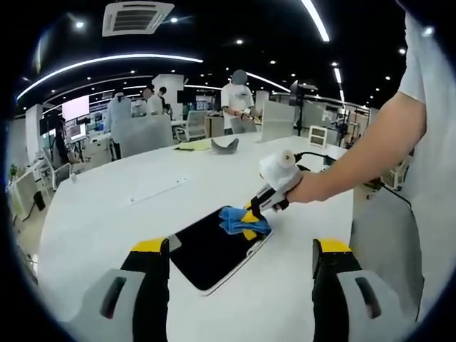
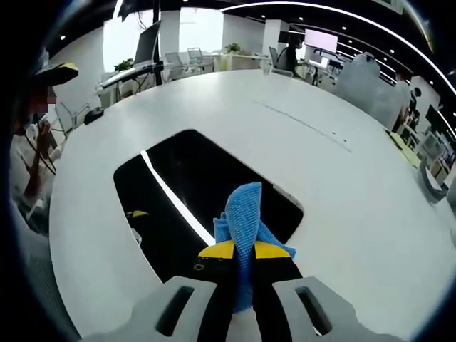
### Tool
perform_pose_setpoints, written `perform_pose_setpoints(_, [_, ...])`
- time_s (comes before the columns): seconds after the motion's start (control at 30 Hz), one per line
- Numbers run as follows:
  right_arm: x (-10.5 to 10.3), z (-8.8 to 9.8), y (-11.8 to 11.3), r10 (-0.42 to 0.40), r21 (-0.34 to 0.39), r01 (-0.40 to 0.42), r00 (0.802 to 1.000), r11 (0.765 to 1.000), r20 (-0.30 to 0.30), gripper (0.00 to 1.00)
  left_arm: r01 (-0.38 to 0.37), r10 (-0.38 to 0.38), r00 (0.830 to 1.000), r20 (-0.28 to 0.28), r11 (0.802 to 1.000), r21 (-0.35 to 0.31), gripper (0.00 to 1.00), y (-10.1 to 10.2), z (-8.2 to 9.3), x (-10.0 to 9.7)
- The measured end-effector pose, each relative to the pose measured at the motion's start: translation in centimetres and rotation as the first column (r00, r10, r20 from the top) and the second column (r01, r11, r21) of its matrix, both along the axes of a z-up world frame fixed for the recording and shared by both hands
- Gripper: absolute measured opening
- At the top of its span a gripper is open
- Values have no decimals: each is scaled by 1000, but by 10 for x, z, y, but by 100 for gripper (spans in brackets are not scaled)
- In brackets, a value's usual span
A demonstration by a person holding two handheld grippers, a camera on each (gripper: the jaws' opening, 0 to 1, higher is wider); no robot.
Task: Wipe the mirror surface with the cleaning cloth until all visible marks leave the cleaned area.
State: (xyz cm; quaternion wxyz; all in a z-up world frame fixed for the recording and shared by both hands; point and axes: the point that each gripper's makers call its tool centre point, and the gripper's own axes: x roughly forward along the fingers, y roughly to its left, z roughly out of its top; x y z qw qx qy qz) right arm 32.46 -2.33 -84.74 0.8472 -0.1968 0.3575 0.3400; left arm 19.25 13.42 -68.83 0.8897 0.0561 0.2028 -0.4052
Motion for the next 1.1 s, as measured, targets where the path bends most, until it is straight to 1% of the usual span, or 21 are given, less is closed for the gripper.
perform_pose_setpoints(0.5, [20,1,9,6,-3,-6,1000,1000,6,2,-7,7,1000,-11,1000,-13,83,0,-3,-2])
perform_pose_setpoints(1.1, [35,1,16,12,-8,-12,1000,1000,7,2,1,-1,1000,-22,1000,-6,83,1,-7,-5])
